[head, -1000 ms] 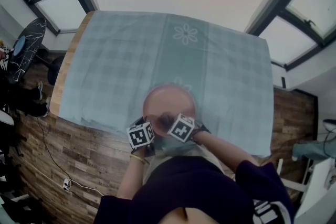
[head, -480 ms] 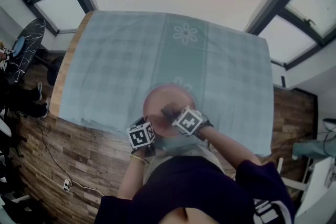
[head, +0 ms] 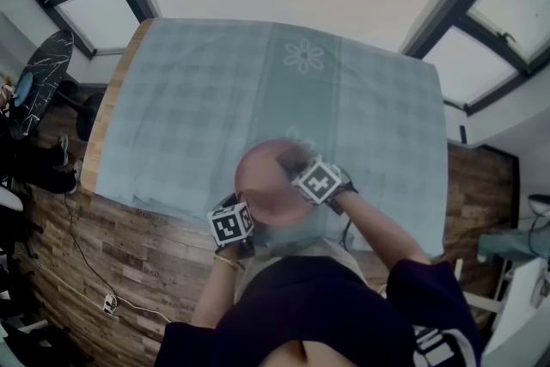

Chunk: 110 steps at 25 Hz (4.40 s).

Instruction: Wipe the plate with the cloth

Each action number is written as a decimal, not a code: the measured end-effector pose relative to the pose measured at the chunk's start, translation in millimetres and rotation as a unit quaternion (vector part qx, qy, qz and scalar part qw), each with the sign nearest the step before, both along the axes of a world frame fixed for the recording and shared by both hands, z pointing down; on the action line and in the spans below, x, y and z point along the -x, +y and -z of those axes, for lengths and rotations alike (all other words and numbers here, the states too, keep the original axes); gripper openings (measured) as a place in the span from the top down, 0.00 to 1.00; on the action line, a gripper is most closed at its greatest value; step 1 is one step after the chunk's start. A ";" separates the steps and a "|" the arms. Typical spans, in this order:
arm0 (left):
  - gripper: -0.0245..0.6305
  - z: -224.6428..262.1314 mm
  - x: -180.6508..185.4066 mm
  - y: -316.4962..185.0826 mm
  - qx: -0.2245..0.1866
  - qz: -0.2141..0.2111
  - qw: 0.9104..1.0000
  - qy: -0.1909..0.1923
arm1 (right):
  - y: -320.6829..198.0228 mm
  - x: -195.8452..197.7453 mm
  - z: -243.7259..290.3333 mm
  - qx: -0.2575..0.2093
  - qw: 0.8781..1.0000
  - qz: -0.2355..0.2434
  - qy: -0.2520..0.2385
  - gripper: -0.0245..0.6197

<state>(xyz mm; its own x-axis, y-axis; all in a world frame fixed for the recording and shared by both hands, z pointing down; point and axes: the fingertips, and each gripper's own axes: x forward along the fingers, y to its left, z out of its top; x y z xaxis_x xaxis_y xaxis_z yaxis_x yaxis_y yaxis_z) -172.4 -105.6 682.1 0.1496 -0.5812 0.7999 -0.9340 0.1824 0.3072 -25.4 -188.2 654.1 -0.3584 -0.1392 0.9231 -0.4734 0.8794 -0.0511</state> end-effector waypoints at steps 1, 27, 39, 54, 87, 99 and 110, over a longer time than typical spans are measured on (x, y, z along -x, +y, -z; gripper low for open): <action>0.87 0.0 -0.2 0.2 0.001 0.000 1.000 0.000 | -4.3 -2.9 -1.5 -0.006 1.000 -0.002 0.006 0.91; 0.87 -1.4 0.8 -0.4 0.002 0.011 1.000 -0.008 | 34.5 -35.2 -34.7 0.038 0.997 0.004 0.064 0.91; 0.87 -2.2 1.3 0.4 0.004 0.017 1.000 -0.012 | 77.4 -13.8 -33.1 0.072 0.997 0.025 0.016 0.91; 0.87 -2.7 0.7 1.8 0.004 0.017 1.000 -0.026 | 93.8 1.3 -26.4 0.068 0.997 0.022 -0.016 0.91; 0.89 86.6 -41.0 70.8 -0.092 0.023 0.995 -0.018 | 120.5 -13.8 91.8 -0.045 0.970 -0.121 -0.205 0.91; 0.94 120.8 -70.4 87.5 -0.124 -0.011 0.992 0.006 | 134.3 -18.5 118.3 -0.077 0.953 -0.132 -0.263 0.91; 0.94 128.8 -81.4 85.7 -0.137 -0.019 0.990 0.008 | 141.0 -21.9 127.6 -0.076 0.947 -0.131 -0.282 0.91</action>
<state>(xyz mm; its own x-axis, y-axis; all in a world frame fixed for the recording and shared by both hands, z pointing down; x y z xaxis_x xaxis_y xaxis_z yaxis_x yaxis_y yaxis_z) -91.0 -19.9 553.3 0.1871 -0.7703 0.6097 -0.9329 0.0551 0.3560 -3.5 -47.3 526.6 -0.7228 -0.4079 0.5579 -0.6120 0.7527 -0.2427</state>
